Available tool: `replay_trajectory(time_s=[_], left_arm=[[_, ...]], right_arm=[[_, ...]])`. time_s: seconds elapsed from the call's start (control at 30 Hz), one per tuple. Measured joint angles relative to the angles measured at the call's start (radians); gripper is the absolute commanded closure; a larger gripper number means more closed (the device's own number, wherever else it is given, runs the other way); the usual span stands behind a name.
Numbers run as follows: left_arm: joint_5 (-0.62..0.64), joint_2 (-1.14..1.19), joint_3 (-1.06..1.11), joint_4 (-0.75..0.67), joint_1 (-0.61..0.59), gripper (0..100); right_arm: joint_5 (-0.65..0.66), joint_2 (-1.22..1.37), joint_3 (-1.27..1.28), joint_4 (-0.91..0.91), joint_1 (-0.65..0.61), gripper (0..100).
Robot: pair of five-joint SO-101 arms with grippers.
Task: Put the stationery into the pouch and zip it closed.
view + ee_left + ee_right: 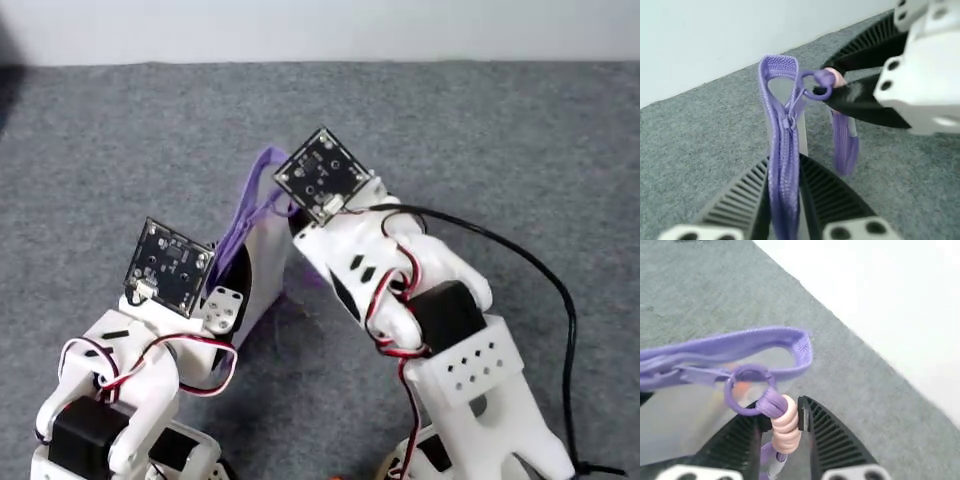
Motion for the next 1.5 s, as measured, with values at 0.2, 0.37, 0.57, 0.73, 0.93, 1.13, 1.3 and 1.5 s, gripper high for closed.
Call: replay_trajectory(time_s=[0.2, 0.37, 0.57, 0.73, 0.93, 1.13, 1.3, 1.5], left_arm=[[0.0, 0.003, 0.0, -0.009, 0.0, 99], [0.0, 0.003, 0.0, -0.009, 0.0, 99], [-0.002, 0.003, 0.0, -0.006, 0.0, 99], [-0.002, 0.003, 0.0, -0.006, 0.0, 99], [-0.002, 0.003, 0.0, -0.006, 0.0, 99], [-0.002, 0.005, 0.0, -0.008, 0.0, 99], [-0.002, 0.005, 0.0, -0.008, 0.0, 99], [-0.002, 0.005, 0.002, -0.018, 0.0, 93]], right_arm=[[0.005, 0.115, -0.038, -0.068, 0.023, 99.3], [0.005, 0.213, -0.103, -0.091, 0.074, 99.3], [0.005, 0.324, -0.184, -0.092, 0.17, 99.3], [0.005, 0.381, -0.218, -0.123, 0.209, 99.3], [0.005, 0.425, -0.227, -0.146, 0.216, 99.3], [0.005, 0.466, -0.227, -0.152, 0.281, 99.3], [0.005, 0.485, -0.227, -0.15, 0.304, 99.3], [0.003, 0.473, -0.229, -0.049, 0.318, 99.3]])
